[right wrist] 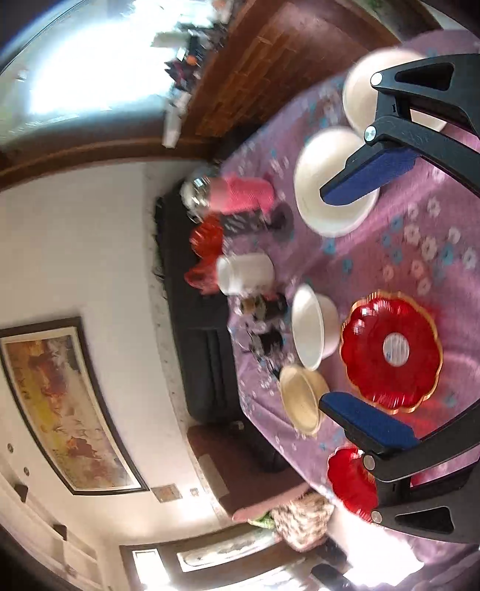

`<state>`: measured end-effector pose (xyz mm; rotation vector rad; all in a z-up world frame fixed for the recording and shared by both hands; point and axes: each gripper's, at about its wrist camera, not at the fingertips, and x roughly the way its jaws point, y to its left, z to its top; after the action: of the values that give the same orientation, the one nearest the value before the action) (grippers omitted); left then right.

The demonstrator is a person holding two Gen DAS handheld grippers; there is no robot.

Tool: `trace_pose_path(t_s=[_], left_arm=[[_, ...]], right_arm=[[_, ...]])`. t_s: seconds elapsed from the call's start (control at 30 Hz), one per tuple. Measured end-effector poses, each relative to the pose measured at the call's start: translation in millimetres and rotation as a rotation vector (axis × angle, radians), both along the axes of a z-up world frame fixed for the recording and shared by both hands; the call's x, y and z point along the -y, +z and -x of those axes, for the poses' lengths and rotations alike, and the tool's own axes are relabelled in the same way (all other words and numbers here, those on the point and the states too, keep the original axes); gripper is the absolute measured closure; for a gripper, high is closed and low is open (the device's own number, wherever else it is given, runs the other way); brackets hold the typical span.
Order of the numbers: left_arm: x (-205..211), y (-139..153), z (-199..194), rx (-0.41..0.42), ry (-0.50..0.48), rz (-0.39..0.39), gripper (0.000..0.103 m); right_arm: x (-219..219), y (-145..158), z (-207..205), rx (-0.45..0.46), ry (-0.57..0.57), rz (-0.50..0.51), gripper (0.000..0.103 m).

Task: Organize plates and bowls
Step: 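Move the right tool toward the red gold-rimmed plate with the sticker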

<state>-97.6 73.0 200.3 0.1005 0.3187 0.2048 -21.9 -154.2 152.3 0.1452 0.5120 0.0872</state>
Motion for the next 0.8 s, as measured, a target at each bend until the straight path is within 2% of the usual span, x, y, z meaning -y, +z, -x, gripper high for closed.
trace_pose_path(t_s=[0.07, 0.27, 0.7, 0.8], left_arm=[[-0.9, -1.8, -4.6, -0.024, -0.007, 0.014, 0.004], [11.7, -21.7, -30.0, -0.113, -0.001, -0.006, 0.004], [40.6, -59.2, -76.6, -0.228, -0.022, -0.052, 0.004], [43.4, -65.0, -89.9, -0.266, -0.060, -0.030, 0.004]], right_arm=[[-1.8, -16.1, -18.5, -0.044, 0.004, -0.013, 0.001], [12.5, -61.7, -33.6, -0.132, -0.012, -0.041, 0.002], [28.4, -95.2, -62.1, -0.155, -0.029, -0.041, 0.002], [30.1, -105.5, -67.5, -0.181, -0.017, -0.049, 0.004]])
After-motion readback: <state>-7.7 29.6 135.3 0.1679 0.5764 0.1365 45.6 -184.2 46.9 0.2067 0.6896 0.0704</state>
